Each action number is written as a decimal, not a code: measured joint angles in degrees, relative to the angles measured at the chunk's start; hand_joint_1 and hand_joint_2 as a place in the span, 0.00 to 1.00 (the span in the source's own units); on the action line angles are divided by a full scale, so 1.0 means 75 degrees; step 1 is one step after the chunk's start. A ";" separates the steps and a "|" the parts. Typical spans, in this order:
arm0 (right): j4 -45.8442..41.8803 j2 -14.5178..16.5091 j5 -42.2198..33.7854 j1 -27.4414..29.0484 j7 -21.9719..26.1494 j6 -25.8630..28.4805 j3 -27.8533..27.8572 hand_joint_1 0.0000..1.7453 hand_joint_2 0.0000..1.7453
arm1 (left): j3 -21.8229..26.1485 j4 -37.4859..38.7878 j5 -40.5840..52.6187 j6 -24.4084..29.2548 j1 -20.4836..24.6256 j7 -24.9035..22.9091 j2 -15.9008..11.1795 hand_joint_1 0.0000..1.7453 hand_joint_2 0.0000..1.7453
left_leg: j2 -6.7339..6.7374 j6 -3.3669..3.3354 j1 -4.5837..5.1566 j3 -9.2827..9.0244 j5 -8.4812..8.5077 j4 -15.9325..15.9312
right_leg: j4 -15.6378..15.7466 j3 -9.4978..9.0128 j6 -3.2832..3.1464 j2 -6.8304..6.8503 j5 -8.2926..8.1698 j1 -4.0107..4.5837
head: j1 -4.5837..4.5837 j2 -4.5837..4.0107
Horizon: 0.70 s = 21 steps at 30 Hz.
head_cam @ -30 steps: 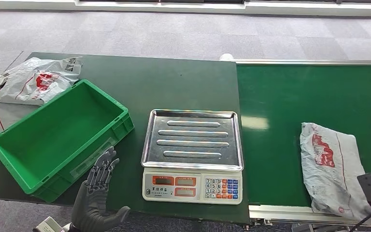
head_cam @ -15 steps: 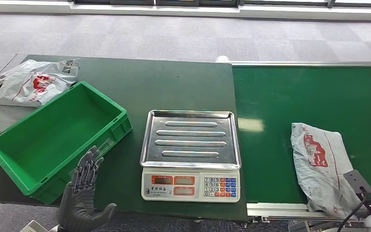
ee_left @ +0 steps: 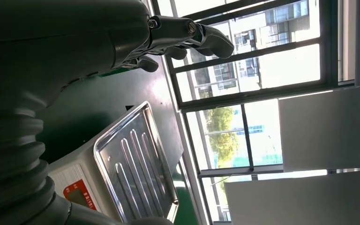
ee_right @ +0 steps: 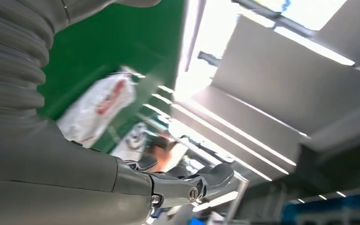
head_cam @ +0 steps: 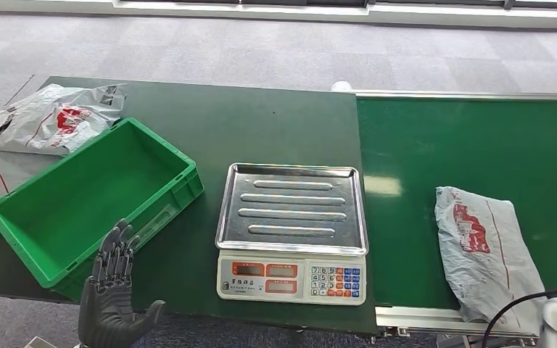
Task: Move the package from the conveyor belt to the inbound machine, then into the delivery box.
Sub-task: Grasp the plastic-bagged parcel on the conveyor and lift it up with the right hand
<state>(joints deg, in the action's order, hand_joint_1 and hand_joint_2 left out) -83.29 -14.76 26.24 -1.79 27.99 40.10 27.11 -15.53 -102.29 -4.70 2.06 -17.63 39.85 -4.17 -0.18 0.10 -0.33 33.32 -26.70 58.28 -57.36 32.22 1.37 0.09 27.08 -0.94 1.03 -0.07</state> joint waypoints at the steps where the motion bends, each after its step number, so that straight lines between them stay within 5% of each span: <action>1: -0.0284 0.0111 -0.0073 0.0016 0.0195 0.0001 0.0015 0.00 1.00 | -0.0040 -0.0001 -0.0003 0.0042 -0.0005 0.0009 -0.0016 0.00 1.00 | 0.0000 0.0000 0.0000 0.0000 0.0000 0.0000 | 0.0000 0.0001 0.0000 0.0000 0.0001 0.0000 | 0.0000 0.0000; 5: -0.1018 0.0298 -0.0139 0.0131 -0.0060 -0.0157 0.0029 0.00 1.00 | -0.0155 -0.0034 -0.0011 0.0116 -0.0045 0.0023 -0.0058 0.00 1.00 | -0.0001 -0.0001 0.0001 0.0005 -0.0001 0.0000 | 0.0001 0.0000 -0.0001 0.0001 0.0001 -0.0002 | -0.0001 0.0000; 7: -0.1041 0.0140 0.0353 0.0204 -0.1293 -0.1015 -0.0103 0.00 1.00 | -0.0177 -0.0050 -0.0012 0.0106 -0.0059 0.0022 -0.0089 0.00 1.00 | 0.0001 -0.0003 0.0003 0.0034 -0.0009 0.0000 | 0.0001 -0.0001 0.0000 -0.0001 0.0002 -0.0004 | -0.0002 0.0000; 10: -0.0573 -0.0365 0.1096 0.0178 -0.4065 -0.3587 -0.0555 0.00 1.00 | -0.0179 -0.0062 -0.0017 0.0006 -0.0054 0.0022 -0.0159 0.00 1.00 | 0.0019 -0.0007 0.0006 0.0059 -0.0022 0.0002 | 0.0008 -0.0003 0.0003 -0.0013 0.0003 -0.0005 | -0.0001 0.0000; 12: 0.0121 -0.0627 0.1157 0.0015 -0.5089 -0.5022 -0.0900 0.00 1.00 | -0.0179 -0.0060 -0.0036 -0.0117 -0.0046 0.0024 -0.0209 0.00 1.00 | 0.0015 -0.0018 0.0009 0.0049 -0.0006 0.0004 | 0.0009 0.0006 0.0012 -0.0006 -0.0006 -0.0008 | 0.0000 0.0000; 16: 0.2174 -0.1080 0.1159 -0.0691 -0.4894 -0.6249 -0.1672 0.00 1.00 | -0.0172 -0.0026 -0.0069 -0.0331 -0.0025 0.0024 -0.0257 0.00 1.00 | -0.0011 -0.0023 0.0011 0.0038 0.0021 0.0006 | 0.0006 0.0019 0.0019 0.0016 -0.0029 -0.0008 | 0.0000 0.0000; 21: 0.4145 -0.1395 0.1294 -0.1381 -0.4701 -0.6644 -0.2422 0.00 1.00 | -0.0171 0.0009 -0.0034 -0.0363 -0.0050 0.0033 -0.0274 0.00 1.00 | -0.0031 -0.0016 0.0011 0.0048 0.0025 0.0005 | 0.0005 0.0025 0.0017 0.0035 -0.0025 -0.0008 | 0.0000 0.0000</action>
<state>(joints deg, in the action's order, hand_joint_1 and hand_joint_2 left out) -52.20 -25.22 35.95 -12.14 -7.26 -9.73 8.95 -16.81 -102.22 -4.95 -0.66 -18.01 40.10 -6.23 -0.41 -0.02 -0.25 33.68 -26.51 58.32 -57.32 32.41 1.50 0.35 26.89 -1.00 1.03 -0.07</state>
